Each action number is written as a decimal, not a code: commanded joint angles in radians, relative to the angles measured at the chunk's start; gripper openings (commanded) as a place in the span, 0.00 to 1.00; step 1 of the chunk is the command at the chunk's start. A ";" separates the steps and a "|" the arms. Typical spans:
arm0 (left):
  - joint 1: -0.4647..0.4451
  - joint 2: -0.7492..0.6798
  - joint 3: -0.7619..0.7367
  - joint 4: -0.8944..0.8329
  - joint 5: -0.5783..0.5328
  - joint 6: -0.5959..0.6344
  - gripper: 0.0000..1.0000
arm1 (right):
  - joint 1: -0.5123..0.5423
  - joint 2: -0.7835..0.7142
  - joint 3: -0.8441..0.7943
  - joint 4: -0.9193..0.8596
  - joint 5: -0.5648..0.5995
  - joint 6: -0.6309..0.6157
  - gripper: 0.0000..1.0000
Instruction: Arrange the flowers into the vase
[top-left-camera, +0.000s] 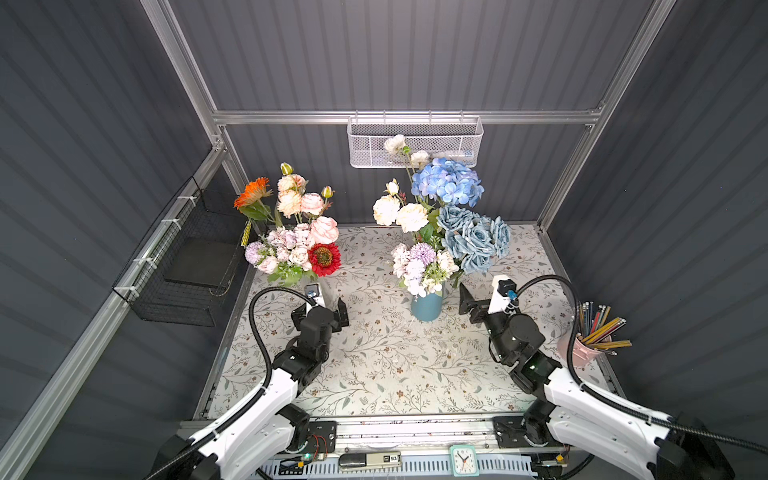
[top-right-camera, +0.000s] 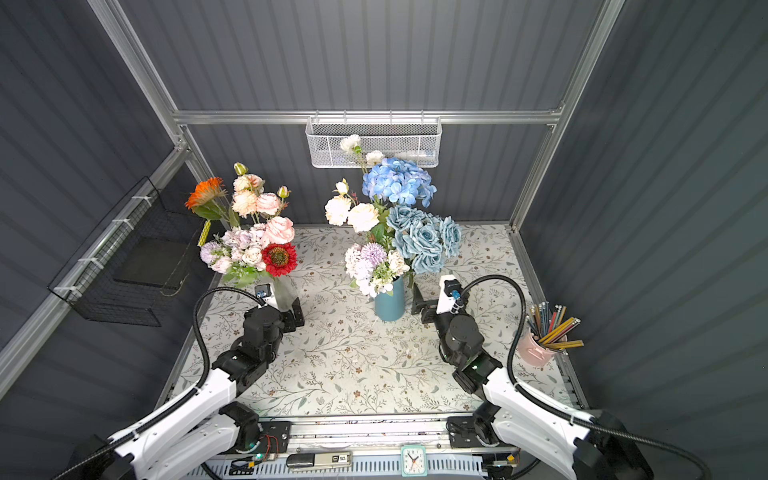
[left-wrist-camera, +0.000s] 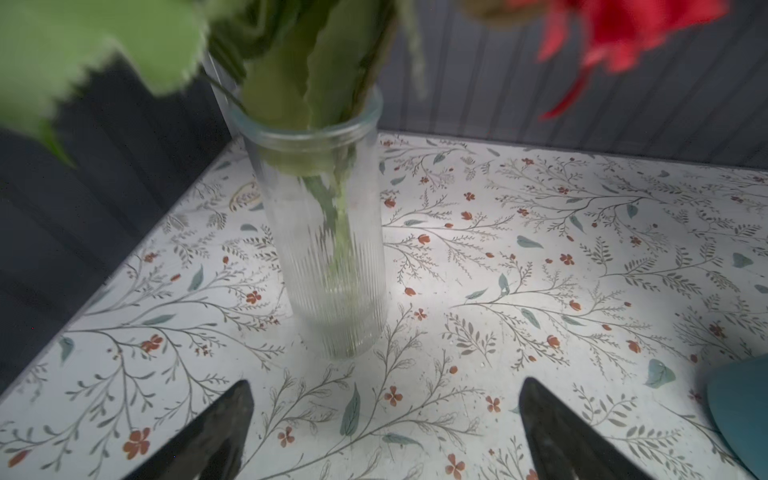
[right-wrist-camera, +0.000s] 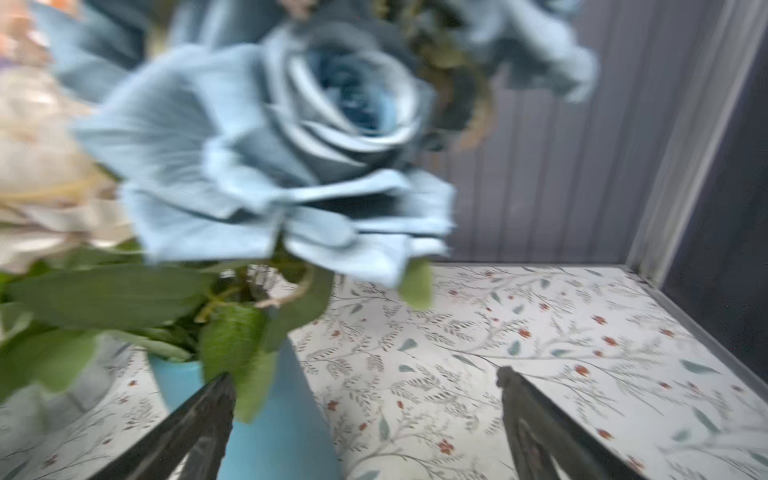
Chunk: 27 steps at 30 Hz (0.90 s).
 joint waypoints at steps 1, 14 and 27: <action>0.075 0.056 0.012 0.106 0.209 -0.039 1.00 | -0.102 -0.058 0.022 -0.269 0.067 0.024 0.99; 0.213 0.062 0.008 0.030 0.125 0.121 1.00 | -0.554 0.264 0.019 -0.126 -0.231 0.058 0.99; 0.298 0.443 -0.113 0.742 0.162 0.307 1.00 | -0.597 0.631 -0.058 0.493 -0.288 -0.055 0.99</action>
